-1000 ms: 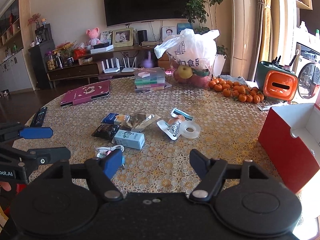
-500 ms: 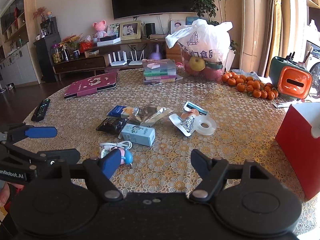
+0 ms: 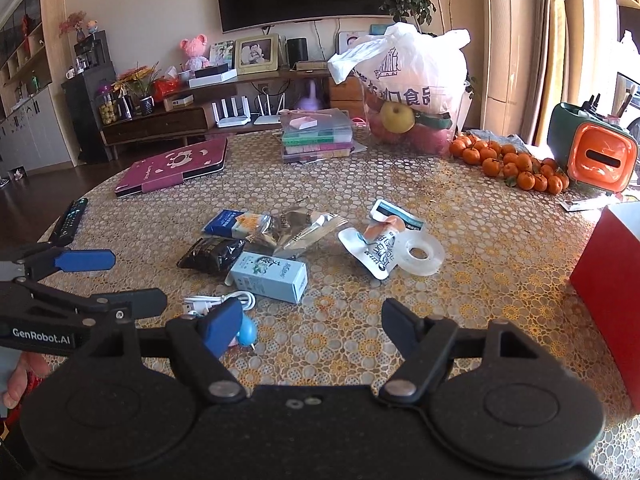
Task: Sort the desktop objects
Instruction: 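Withdraw both tools from the box back toward the table items, then grasp the black snack packet with the left tool while the right tool grasps the clear tape roll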
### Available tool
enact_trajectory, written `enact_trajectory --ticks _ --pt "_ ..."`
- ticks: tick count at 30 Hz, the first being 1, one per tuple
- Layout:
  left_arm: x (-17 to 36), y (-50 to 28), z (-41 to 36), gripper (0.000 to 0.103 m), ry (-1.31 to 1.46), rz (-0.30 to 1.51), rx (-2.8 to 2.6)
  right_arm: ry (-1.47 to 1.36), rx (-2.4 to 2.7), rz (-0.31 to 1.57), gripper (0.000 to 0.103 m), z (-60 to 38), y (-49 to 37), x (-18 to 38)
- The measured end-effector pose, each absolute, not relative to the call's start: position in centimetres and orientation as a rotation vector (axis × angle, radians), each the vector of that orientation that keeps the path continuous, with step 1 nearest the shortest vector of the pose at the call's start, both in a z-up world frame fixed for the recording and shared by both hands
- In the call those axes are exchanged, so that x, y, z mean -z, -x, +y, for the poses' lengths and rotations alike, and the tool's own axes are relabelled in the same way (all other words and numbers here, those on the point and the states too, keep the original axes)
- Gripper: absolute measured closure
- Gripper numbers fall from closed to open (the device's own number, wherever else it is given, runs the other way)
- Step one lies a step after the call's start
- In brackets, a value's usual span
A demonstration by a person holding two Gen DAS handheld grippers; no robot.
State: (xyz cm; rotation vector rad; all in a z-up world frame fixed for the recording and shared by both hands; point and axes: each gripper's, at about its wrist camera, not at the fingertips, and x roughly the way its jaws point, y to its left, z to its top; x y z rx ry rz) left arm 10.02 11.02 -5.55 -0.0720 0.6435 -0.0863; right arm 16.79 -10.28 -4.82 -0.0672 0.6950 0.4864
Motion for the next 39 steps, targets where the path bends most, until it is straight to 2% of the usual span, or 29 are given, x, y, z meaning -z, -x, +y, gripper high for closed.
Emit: enact_trajectory --ticks 14,39 --pt "7.4 -15.5 13.8 0.007 0.093 0.668 0.029 0.069 -0.491 0.701 0.027 -7.9 -20.3 6.8" --pt "11.0 -20.9 14.7 0.007 0.094 0.734 -0.033 0.049 -0.296 0.716 0.026 -12.1 -29.9 10.1"
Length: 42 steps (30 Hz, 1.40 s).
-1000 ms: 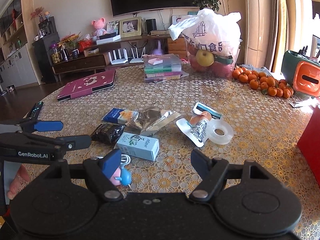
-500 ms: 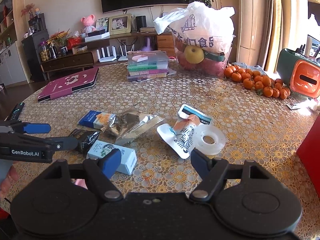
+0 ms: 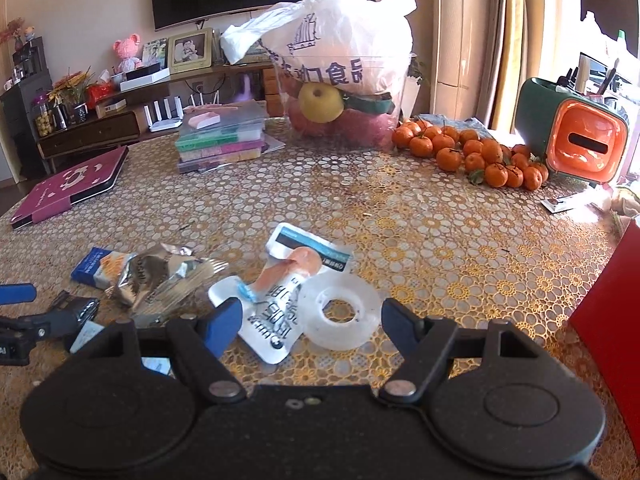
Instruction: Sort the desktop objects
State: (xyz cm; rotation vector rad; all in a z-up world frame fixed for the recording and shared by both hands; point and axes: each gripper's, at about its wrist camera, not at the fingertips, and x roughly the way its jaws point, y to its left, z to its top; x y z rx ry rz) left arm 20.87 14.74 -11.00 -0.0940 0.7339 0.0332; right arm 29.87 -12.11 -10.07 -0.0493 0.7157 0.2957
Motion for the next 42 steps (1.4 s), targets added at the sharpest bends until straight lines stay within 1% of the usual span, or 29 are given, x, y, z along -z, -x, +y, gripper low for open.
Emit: enact_trajectory --ticks 8,17,19,20,21,22,27,29,30,31,33,35,37,42 --pt "11.8 -21.6 14.6 0.007 0.094 0.747 -0.041 0.029 -0.256 0.751 0.027 -12.9 -32.4 12.2" --pt "12.7 -22.0 14.8 0.007 0.106 0.764 -0.051 0.015 -0.242 0.752 0.03 -13.3 -33.2 13.1" --pt "12.8 -21.9 14.5 0.007 0.09 0.761 -0.051 0.015 -0.248 0.75 0.034 -13.2 -33.1 13.1" --pt "12.9 -22.0 14.4 0.007 0.084 0.76 -0.049 0.014 -0.251 0.75 0.034 -13.2 -33.1 13.0" --pt "12.9 -22.0 14.3 0.008 0.082 0.758 -0.048 0.015 -0.255 0.749 0.038 -13.2 -33.1 13.0" --pt "12.9 -22.0 14.3 0.008 0.081 0.757 -0.048 0.015 -0.258 0.748 0.045 -13.1 -33.1 12.9" --pt "12.8 -21.9 14.2 0.016 0.078 0.751 -0.048 0.018 -0.255 0.749 0.045 -13.1 -33.0 12.9" --pt "12.7 -21.9 13.9 0.027 0.058 0.748 -0.043 0.027 -0.256 0.748 0.045 -13.0 -33.0 12.8" --pt "12.7 -21.9 13.8 0.029 0.048 0.748 -0.04 0.032 -0.256 0.747 0.045 -12.9 -32.9 12.8" --pt "12.7 -21.9 13.6 0.033 0.04 0.747 -0.038 0.036 -0.257 0.748 0.045 -12.9 -32.9 12.8" --pt "12.6 -21.9 13.5 0.035 0.041 0.747 -0.04 0.042 -0.258 0.748 0.045 -12.9 -32.8 12.7" --pt "12.4 -21.8 13.6 0.04 0.049 0.743 -0.038 0.045 -0.26 0.745 0.045 -13.0 -32.5 12.5" --pt "12.1 -21.7 13.5 0.043 0.047 0.744 -0.035 0.047 -0.26 0.742 0.045 -13.1 -32.1 12.3" --pt "11.4 -21.2 13.4 0.045 0.054 0.739 -0.044 0.052 -0.261 0.734 0.045 -13.6 -31.1 11.3"
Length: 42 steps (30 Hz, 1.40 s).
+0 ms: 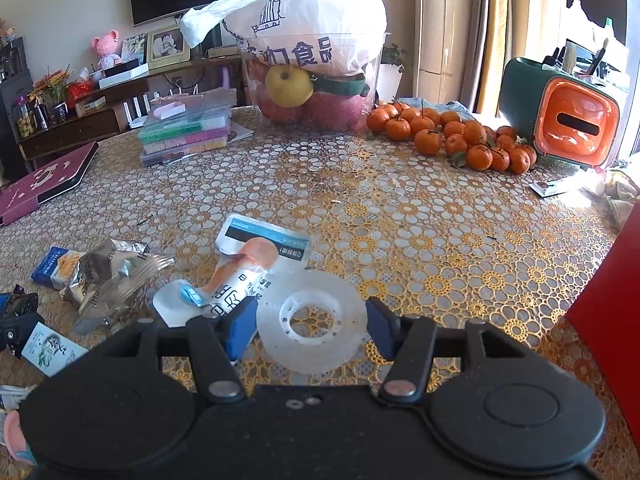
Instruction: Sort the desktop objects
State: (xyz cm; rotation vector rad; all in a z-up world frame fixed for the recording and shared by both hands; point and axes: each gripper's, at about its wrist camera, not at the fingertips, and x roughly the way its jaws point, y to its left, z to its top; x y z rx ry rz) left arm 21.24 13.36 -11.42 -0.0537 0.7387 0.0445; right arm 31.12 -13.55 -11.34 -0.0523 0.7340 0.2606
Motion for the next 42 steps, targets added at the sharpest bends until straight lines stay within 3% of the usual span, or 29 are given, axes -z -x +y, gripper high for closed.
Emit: enact_trajectory --ticks 16,42 --pt "6.8 -18.3 11.0 0.045 0.045 0.699 -0.018 0.061 -0.285 0.698 0.045 -15.6 -25.9 7.2" --pt "0.2 -13.2 1.0 0.045 -0.001 0.611 0.16 0.066 -0.294 0.612 0.045 -21.3 -15.9 0.0"
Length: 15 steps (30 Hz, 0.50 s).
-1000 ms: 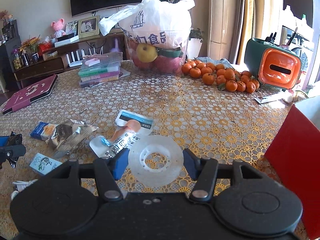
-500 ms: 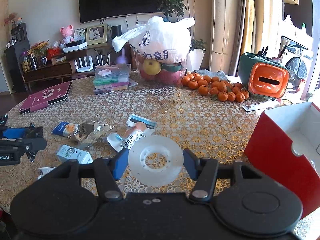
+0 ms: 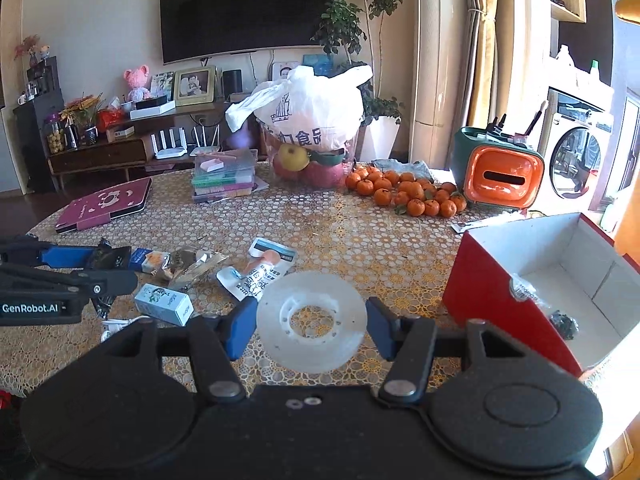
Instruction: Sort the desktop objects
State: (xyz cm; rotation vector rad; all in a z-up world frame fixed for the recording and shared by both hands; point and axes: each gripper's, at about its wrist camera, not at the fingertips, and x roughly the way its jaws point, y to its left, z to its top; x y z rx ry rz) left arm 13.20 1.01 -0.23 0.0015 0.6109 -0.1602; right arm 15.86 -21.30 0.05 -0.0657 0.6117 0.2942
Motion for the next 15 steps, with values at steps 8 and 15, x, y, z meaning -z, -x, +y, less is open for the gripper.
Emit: enact_trajectory --ticks 8,15 --pt "-0.9 -13.1 -3.2 0.045 -0.018 0.612 0.251 0.043 -0.251 0.626 0.045 -24.8 -14.5 -1.0" --pt "-1.5 -14.4 -7.9 0.045 -0.036 0.634 0.36 0.041 -0.212 0.662 0.045 -28.3 -14.2 -1.7"
